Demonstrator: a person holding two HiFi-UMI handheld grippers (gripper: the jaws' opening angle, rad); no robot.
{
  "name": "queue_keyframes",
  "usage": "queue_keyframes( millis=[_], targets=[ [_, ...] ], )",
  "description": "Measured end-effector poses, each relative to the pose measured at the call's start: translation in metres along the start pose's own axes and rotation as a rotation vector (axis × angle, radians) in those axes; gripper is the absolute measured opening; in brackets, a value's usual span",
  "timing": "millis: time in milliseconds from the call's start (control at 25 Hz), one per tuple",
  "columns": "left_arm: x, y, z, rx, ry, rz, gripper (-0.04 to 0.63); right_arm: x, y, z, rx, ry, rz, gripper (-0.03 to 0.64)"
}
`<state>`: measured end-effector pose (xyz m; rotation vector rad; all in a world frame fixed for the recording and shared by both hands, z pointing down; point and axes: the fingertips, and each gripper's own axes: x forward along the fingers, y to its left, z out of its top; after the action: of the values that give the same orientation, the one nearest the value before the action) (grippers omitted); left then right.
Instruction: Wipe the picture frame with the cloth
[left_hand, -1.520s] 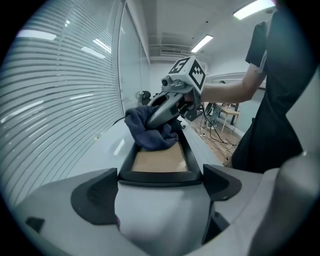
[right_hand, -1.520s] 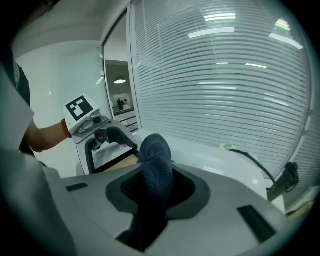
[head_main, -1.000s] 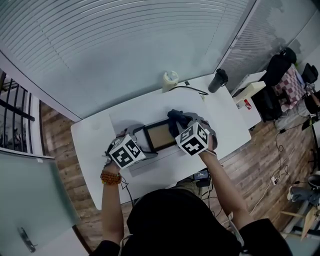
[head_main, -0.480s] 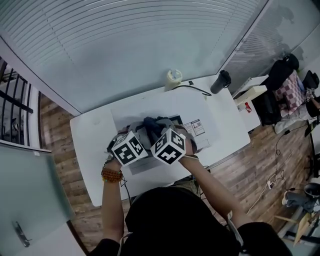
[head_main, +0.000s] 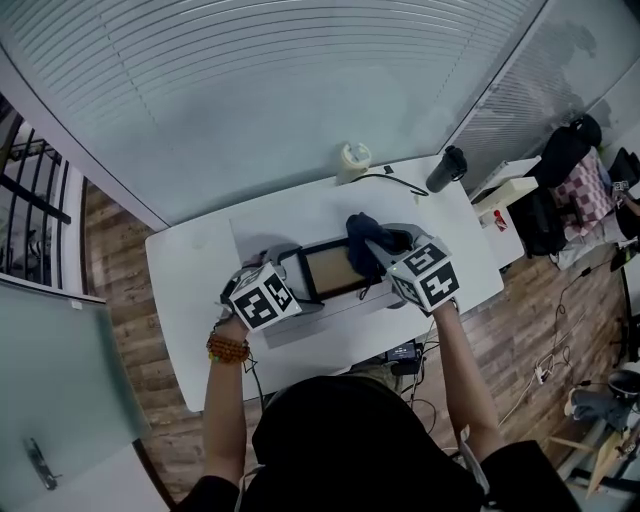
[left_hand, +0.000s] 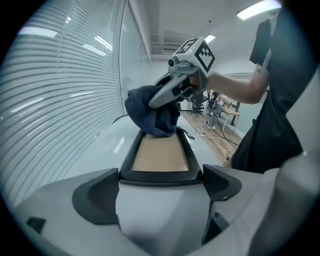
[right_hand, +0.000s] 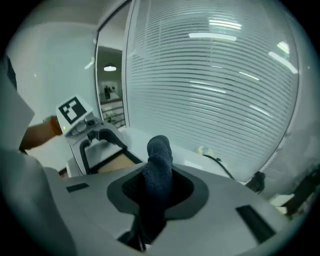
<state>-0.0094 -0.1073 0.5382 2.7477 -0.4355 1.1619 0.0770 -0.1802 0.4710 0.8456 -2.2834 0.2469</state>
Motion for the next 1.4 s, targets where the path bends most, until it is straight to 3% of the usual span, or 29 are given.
queue_keyframes(
  millis=[160, 360, 760, 1200, 1400],
  targets=[
    [-0.001, 0.000, -0.002, -0.004, 0.002, 0.003, 0.517, 0.013, -0.003, -0.039, -0.100, 0.190, -0.051, 0.055],
    [0.001, 0.000, 0.001, -0.005, 0.000, -0.001, 0.517, 0.022, 0.005, -0.043, -0.171, 0.220, -0.120, 0.054],
    [0.003, 0.001, -0.002, -0.012, 0.010, -0.006, 0.517, 0.048, 0.048, -0.047, -0.390, 0.388, -0.086, 0.051],
    [0.004, 0.001, -0.004, -0.013, 0.015, -0.010, 0.517, 0.052, 0.067, -0.035, -0.272, 0.353, 0.025, 0.051],
    [0.004, 0.004, -0.002, -0.006, 0.014, -0.005, 0.517, 0.063, 0.099, -0.015, -0.098, 0.257, 0.188, 0.049]
  ],
)
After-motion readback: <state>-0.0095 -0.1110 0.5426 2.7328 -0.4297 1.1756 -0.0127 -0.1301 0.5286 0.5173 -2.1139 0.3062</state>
